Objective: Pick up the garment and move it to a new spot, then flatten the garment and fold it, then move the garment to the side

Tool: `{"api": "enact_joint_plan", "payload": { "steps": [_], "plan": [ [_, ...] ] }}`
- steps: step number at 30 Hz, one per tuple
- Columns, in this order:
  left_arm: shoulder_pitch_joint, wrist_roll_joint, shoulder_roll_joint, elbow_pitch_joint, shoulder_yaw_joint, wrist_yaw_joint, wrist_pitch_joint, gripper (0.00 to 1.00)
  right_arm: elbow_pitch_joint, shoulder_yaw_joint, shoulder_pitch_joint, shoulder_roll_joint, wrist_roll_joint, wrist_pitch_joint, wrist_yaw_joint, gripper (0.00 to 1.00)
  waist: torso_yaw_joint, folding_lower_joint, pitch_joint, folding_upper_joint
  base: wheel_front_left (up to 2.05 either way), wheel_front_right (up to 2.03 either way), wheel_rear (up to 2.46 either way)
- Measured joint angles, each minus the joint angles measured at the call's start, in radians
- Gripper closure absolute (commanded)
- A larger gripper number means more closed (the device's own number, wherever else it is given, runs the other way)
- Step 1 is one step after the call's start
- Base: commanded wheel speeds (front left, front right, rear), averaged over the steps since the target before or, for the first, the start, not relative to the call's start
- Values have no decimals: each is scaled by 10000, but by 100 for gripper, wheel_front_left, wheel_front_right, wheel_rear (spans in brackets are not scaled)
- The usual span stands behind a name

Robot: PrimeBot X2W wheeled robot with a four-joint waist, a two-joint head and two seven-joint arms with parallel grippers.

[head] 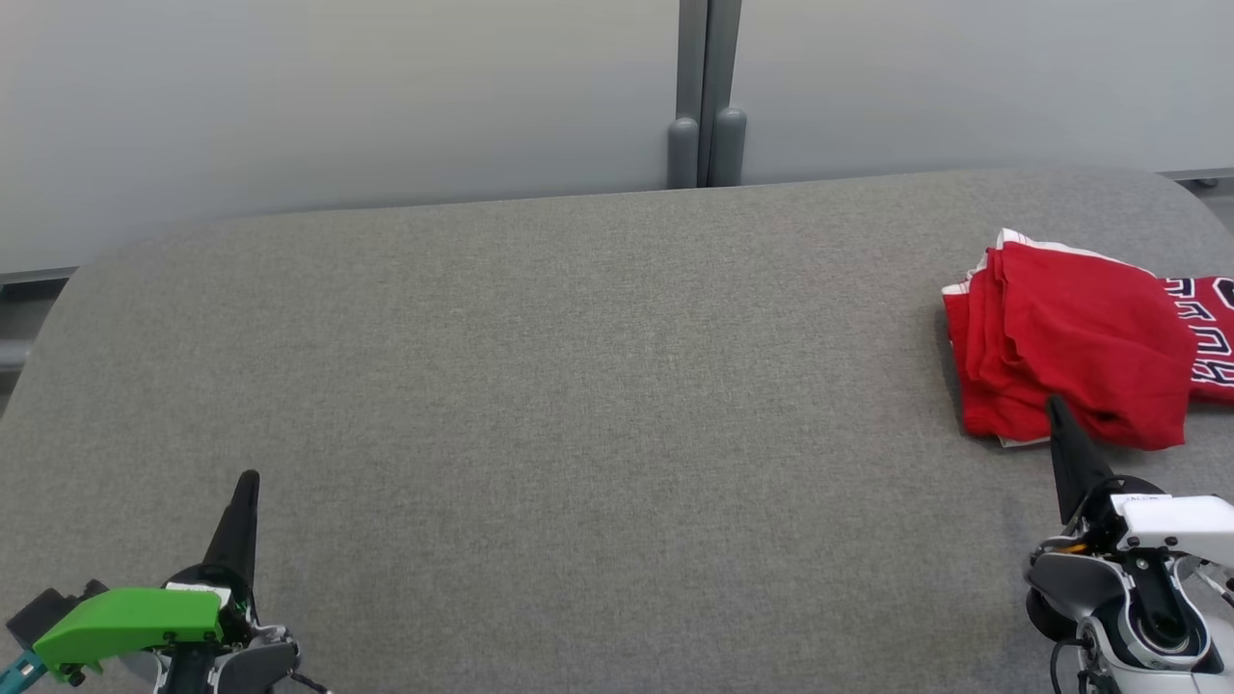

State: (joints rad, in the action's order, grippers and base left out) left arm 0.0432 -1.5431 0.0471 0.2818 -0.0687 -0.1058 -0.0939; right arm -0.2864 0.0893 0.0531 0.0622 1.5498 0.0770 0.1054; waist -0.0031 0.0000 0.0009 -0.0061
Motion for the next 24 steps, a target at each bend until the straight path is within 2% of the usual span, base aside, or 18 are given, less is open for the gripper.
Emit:
{"api": "enact_joint_plan", "payload": {
  "steps": [6, 24],
  "plan": [
    [156, -527, -56, 4, -127, -148, -198, 100, 2, 280, 11, -84, 594, 134, 90, 100, 32, 0, 16, 0, 0, 0, 0],
    [187, -571, -67, 6, -169, -171, -198, 100, 0, 303, 13, -132, 612, 209, 90, 100, 32, 0, 15, 0, 0, 0, 0]
  ]
}}
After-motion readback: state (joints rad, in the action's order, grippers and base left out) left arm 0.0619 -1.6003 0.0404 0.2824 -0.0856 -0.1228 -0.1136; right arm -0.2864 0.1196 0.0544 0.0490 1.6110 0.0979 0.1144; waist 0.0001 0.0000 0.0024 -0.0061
